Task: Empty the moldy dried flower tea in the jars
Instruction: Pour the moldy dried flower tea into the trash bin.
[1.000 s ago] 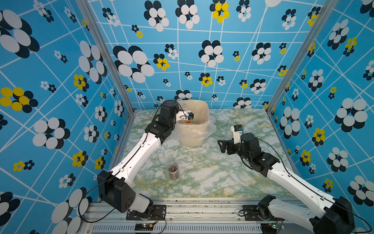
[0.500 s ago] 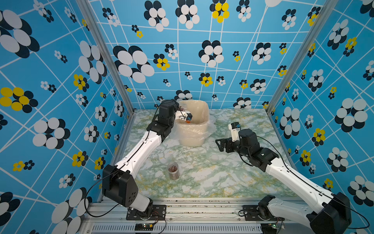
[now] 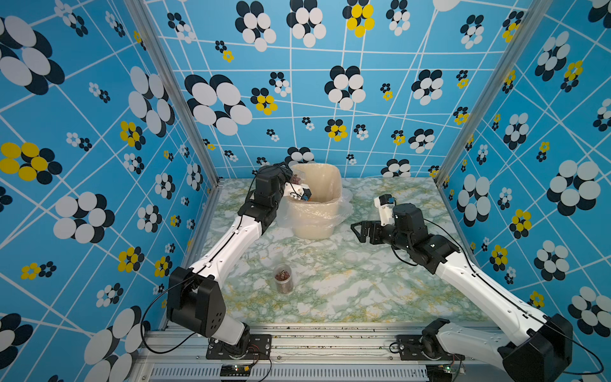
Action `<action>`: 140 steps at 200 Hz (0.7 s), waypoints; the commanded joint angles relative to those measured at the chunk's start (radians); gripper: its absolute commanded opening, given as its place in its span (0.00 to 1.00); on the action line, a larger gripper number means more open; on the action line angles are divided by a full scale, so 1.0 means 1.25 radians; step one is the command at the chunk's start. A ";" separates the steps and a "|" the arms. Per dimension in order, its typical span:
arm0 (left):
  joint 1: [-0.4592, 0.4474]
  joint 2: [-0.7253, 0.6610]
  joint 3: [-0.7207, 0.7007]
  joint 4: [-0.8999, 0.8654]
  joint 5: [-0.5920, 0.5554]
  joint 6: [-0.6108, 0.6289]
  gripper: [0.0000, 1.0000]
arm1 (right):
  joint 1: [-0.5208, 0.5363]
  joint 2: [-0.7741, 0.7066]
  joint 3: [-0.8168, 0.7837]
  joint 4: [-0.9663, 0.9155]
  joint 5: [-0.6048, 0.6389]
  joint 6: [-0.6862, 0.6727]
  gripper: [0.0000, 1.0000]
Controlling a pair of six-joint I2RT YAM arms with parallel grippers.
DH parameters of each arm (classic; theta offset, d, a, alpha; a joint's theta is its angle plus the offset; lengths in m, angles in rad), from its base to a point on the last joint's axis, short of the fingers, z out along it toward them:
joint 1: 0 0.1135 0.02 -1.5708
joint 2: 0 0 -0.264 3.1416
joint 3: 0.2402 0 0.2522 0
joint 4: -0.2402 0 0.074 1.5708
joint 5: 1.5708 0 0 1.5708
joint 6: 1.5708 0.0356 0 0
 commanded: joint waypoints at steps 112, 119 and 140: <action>0.047 0.022 -0.059 0.224 0.165 0.097 0.00 | -0.025 0.035 0.133 0.029 -0.241 0.196 0.99; 0.047 0.021 -0.059 0.224 0.165 0.094 0.00 | -0.025 0.039 0.136 0.043 -0.256 0.212 0.99; 0.051 0.017 -0.063 0.218 0.171 0.084 0.00 | -0.026 0.050 0.143 0.107 -0.303 0.266 0.99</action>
